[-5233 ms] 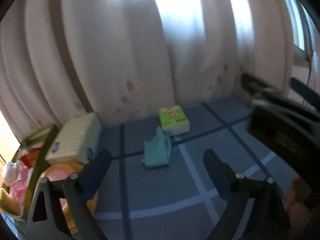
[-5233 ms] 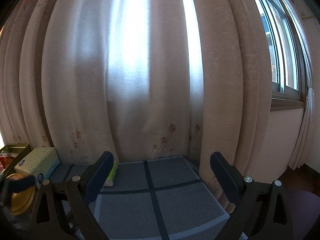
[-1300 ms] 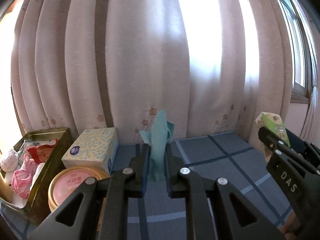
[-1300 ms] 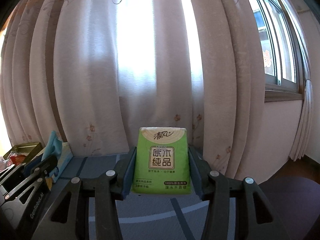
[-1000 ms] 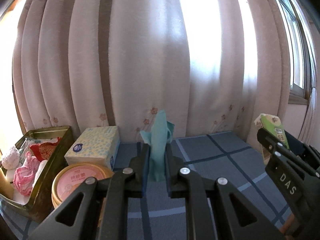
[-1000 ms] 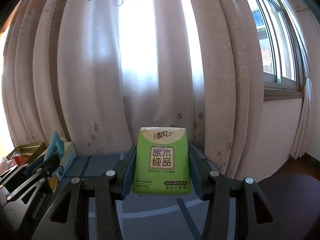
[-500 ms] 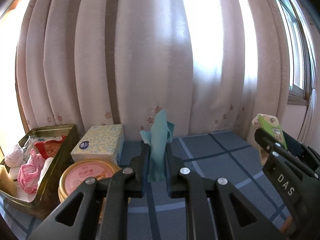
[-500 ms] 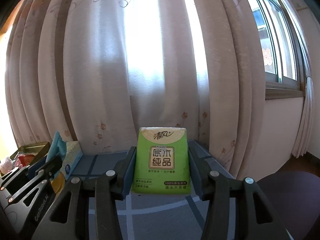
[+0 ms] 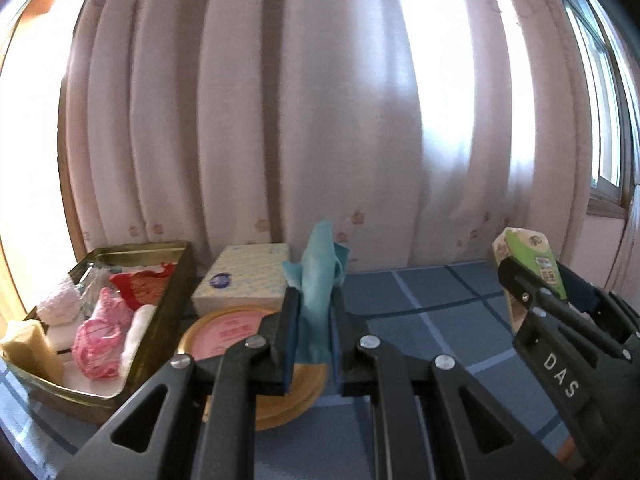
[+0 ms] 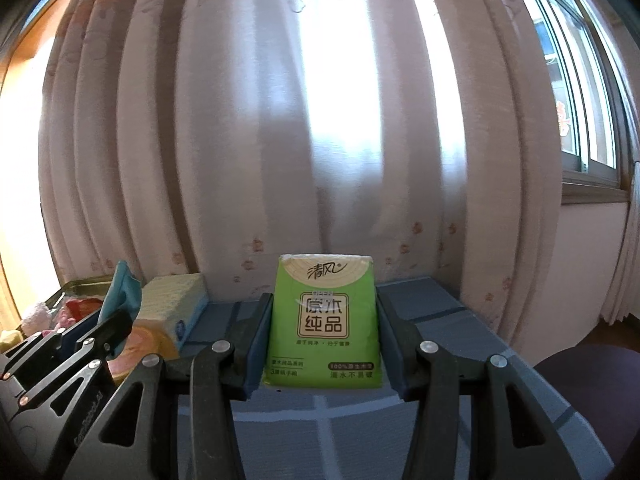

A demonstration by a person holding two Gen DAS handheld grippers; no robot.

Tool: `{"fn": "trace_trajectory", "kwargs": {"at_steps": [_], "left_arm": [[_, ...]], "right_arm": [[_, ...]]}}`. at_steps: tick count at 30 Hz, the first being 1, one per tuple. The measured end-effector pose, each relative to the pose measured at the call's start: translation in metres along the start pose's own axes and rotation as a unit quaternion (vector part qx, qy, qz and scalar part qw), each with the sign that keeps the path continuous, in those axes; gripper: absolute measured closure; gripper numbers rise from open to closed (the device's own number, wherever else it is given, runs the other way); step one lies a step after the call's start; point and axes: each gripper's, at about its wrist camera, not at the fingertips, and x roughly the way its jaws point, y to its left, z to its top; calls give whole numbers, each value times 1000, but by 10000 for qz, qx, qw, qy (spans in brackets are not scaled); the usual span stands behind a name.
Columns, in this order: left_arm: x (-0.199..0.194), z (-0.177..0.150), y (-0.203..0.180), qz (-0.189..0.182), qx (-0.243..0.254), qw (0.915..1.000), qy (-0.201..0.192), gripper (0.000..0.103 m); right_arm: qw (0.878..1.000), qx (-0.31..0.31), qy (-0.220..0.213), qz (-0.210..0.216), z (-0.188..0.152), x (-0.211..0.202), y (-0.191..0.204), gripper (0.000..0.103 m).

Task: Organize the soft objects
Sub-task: 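Carry the teal cloth and green tissue pack over the gold tray with both grippers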

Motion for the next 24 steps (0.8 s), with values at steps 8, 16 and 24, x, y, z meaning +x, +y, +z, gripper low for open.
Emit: {"fn": "trace_trajectory", "kwargs": {"at_steps": [8,16,24], "left_arm": [[-5,-2,27,146,-128,9998,0,91],[-11,-4,45,189,-210,9996,-33,91],[-13,-5,68,297,-321,9990,-20,91]], "right_arm": [[9997,-69,74,224,-3,1,26,51],[9987,-248,64,439,-7,-3,55,51],[9977,-308,83,596,-9,-3,76,51]]}}
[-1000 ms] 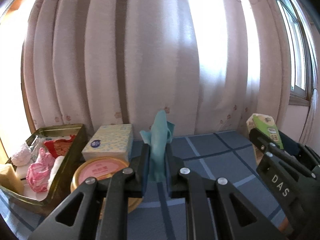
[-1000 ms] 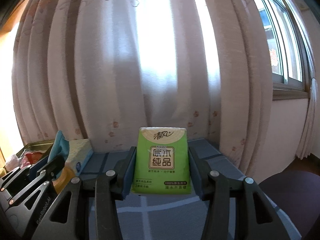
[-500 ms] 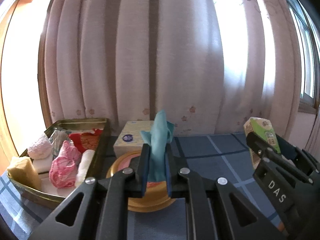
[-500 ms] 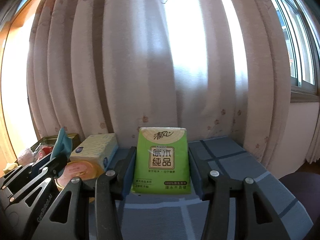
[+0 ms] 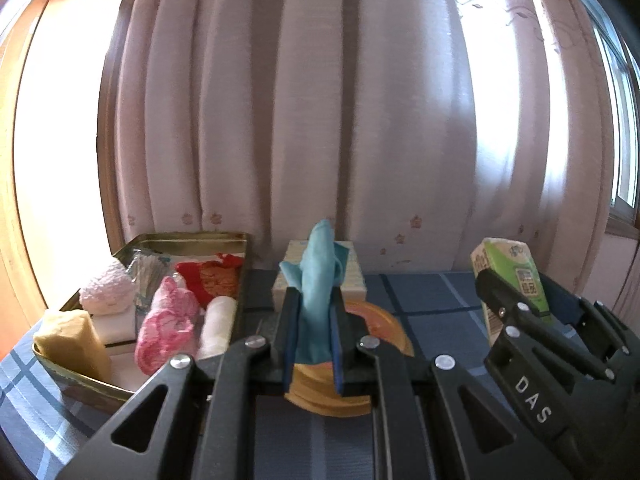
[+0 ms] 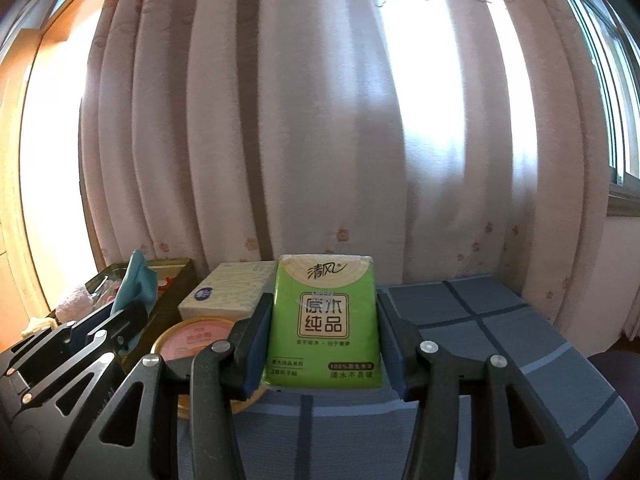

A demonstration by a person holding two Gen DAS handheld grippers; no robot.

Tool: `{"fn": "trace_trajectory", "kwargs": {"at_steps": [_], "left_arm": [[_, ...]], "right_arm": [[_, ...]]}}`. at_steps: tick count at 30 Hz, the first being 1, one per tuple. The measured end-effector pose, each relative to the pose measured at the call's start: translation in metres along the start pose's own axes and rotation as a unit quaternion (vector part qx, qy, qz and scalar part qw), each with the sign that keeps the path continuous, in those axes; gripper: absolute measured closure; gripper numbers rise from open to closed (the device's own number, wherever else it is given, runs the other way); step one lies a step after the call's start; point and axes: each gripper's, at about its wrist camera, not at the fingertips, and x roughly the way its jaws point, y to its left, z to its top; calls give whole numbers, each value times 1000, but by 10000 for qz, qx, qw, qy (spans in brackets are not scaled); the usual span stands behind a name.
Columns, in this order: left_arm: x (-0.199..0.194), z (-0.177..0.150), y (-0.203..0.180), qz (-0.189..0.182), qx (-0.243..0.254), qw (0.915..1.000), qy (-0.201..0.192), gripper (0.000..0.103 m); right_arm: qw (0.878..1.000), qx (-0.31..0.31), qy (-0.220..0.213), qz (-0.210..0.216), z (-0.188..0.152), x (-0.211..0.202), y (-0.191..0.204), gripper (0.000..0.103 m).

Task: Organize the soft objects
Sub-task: 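Carry the teal cloth and green tissue pack over the gold tray with both grippers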

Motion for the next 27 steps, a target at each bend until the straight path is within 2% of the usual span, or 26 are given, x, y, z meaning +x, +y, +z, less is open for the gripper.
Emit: {"fn": "trace_trajectory", "kwargs": {"at_steps": [27], "left_arm": [[-8,-1,81,578,-361,9977,32,91]], "right_arm": [[9969,-387,53,688,-2,14,89,51]]}}
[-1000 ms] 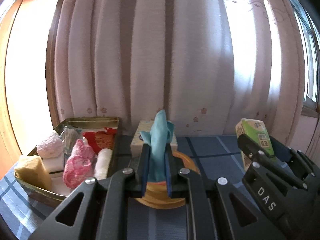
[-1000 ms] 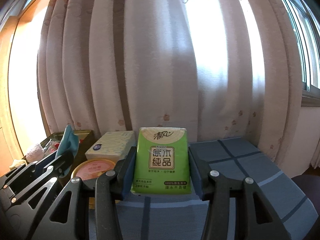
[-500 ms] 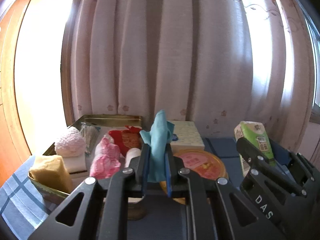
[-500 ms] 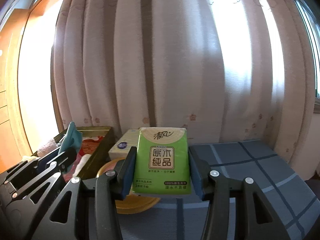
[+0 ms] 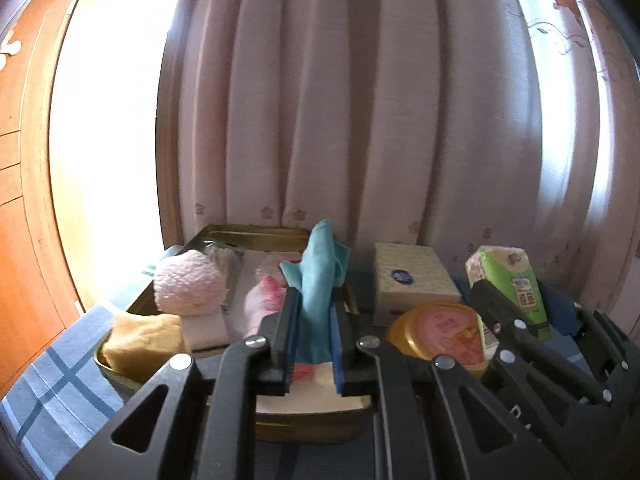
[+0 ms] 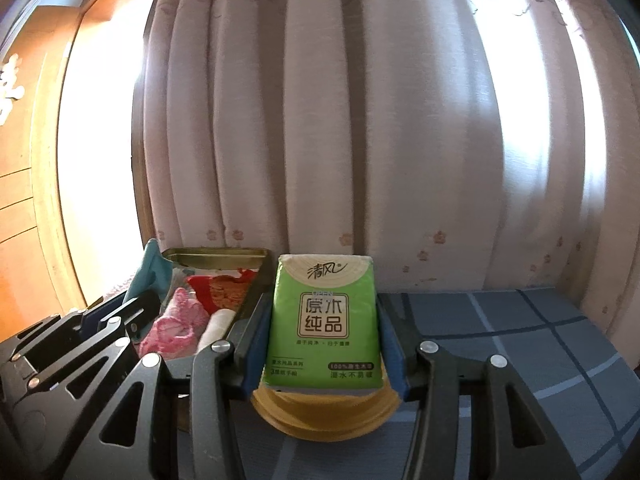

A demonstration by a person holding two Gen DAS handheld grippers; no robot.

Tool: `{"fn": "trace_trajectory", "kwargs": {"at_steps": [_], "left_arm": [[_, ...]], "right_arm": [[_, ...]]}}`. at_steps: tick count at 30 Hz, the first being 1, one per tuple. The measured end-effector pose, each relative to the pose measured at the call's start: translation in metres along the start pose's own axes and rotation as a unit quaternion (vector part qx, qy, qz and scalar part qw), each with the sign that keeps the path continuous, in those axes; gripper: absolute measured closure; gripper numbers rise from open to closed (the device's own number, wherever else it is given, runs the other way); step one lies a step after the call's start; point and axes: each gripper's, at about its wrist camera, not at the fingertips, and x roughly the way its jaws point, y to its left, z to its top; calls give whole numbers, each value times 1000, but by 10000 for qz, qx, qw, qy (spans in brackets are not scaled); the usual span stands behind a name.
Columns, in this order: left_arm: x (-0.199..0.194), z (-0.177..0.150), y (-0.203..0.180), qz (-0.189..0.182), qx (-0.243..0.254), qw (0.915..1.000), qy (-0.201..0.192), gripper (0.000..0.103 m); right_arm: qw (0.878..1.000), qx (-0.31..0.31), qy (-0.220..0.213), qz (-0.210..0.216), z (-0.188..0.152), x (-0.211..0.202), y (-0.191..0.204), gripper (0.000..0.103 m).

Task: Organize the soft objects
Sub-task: 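Carry the teal cloth and green tissue pack over the gold tray with both grippers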

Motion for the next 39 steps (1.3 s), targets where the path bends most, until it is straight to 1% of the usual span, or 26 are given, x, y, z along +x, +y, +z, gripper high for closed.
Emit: {"fn": "trace_trajectory", "kwargs": {"at_steps": [5,10,13,18,20,23,29,34,39], "left_arm": [[1,2,21,155,-120,9998,32,91],[4,7,40,331,-125,9994,25,91],[8,14,51,432,-128,9990,39,91],[20,31,60,615,14,9981,102,91],[26,37,63,603,36,9981,135,91],[36,46,67,581,-16,9980,254,91],[59,62,72,671,0,9965,507,91],[74,72,74,766,85,9949,647,91],[94,79,80,778,36,9926,927,91]], "right_arm": [[9999,-9,46,165,2,7,13,51],[9990,121,212,377,5,24,25,51],[9981,161,357,485,6,36,32,51],[9964,219,554,604,16,54,41,51],[9953,297,643,662,23,61,42,51],[9940,401,715,725,36,73,43,51],[9949,267,651,724,61,99,55,51],[9945,217,706,742,71,118,65,51],[9937,185,830,736,82,138,70,51]]}}
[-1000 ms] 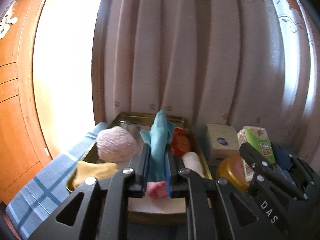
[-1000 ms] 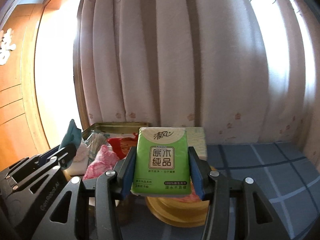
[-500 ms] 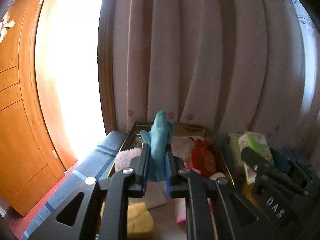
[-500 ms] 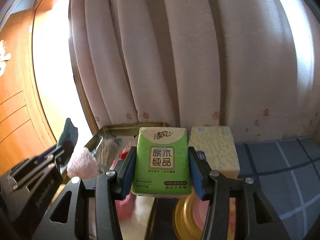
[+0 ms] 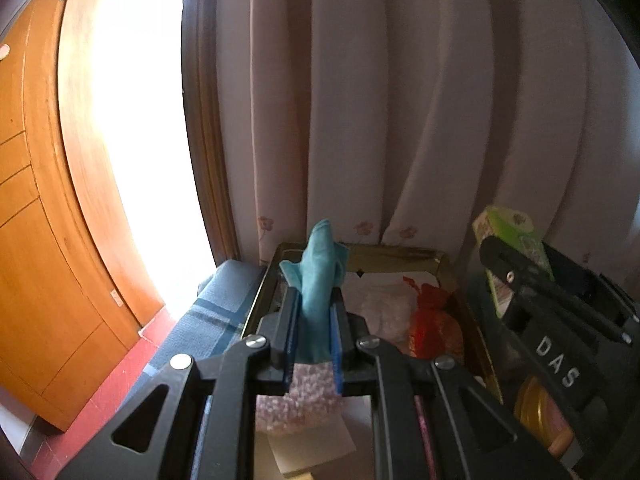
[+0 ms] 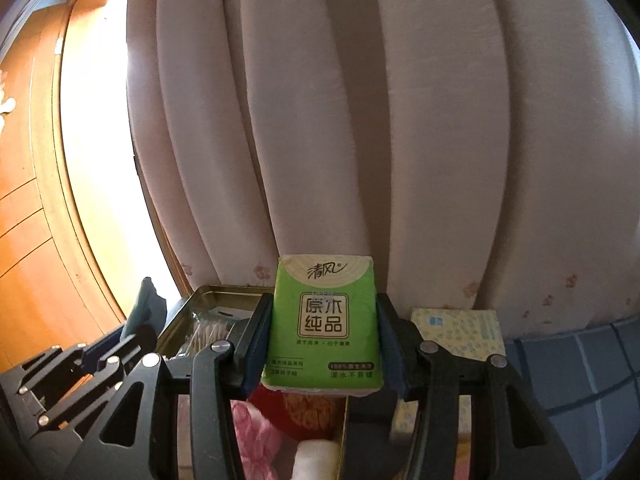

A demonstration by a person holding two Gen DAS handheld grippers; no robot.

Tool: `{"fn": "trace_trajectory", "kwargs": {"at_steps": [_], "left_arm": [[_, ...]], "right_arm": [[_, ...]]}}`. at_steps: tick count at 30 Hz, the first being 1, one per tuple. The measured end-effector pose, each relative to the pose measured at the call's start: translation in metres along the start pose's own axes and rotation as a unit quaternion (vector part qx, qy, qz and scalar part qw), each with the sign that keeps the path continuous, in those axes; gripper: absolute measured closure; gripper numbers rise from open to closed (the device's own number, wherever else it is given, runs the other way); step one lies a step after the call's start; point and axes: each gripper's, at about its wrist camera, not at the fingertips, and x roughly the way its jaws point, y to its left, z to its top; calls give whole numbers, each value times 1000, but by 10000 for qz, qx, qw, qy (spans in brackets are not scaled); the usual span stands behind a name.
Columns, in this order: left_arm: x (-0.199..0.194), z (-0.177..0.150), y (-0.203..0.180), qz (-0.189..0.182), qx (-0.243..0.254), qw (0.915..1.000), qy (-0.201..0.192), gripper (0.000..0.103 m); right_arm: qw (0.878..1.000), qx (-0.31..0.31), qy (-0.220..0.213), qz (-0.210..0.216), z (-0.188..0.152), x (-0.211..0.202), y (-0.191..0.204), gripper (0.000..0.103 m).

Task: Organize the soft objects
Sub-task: 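Carry the teal cloth and green tissue pack over the gold tray with both grippers, then release the teal cloth and green tissue pack into the gold tray with both grippers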

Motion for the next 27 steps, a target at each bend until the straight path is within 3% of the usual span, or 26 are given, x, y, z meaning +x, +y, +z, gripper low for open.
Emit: {"fn": "trace_trajectory", "kwargs": {"at_steps": [15,27], "left_arm": [[53,21,-5,239,152,9962,821,91],[87,19,-8,396,172,9910,1266,91]], "right_arm": [[9919,180,1248,166,32,79,-1,51],[9774,165,2091,266,14,121,7,51]]}}
